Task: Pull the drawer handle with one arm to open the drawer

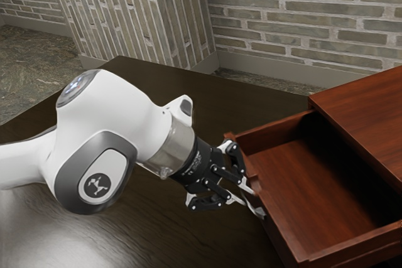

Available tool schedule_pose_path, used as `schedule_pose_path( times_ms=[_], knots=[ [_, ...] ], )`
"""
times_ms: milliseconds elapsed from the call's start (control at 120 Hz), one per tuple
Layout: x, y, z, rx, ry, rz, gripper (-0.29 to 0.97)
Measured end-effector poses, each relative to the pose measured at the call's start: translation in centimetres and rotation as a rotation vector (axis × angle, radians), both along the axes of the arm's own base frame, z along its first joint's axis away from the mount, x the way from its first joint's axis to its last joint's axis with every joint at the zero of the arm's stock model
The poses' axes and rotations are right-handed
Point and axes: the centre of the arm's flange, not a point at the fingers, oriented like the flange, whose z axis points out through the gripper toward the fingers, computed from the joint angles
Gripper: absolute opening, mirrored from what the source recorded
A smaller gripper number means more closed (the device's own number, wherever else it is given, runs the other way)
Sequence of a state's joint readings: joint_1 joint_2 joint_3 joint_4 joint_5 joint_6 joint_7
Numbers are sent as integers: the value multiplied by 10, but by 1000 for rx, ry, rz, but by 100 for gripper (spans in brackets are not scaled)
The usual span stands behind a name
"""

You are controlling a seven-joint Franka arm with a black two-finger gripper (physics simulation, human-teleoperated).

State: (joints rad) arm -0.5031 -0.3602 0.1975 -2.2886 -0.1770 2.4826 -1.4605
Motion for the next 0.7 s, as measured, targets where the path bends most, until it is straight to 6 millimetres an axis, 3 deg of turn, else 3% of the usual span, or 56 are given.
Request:
schedule_pose_path(
  times_ms=[92,433,483,592,700],
  knots=[
    [-2,6,2,-7,-5,4,4],
    [-7,34,11,-24,-13,37,45],
    [-4,39,28,-8,-16,32,50],
    [18,47,90,87,17,10,57],
    [51,33,102,205,162,-10,61]
  ],
)
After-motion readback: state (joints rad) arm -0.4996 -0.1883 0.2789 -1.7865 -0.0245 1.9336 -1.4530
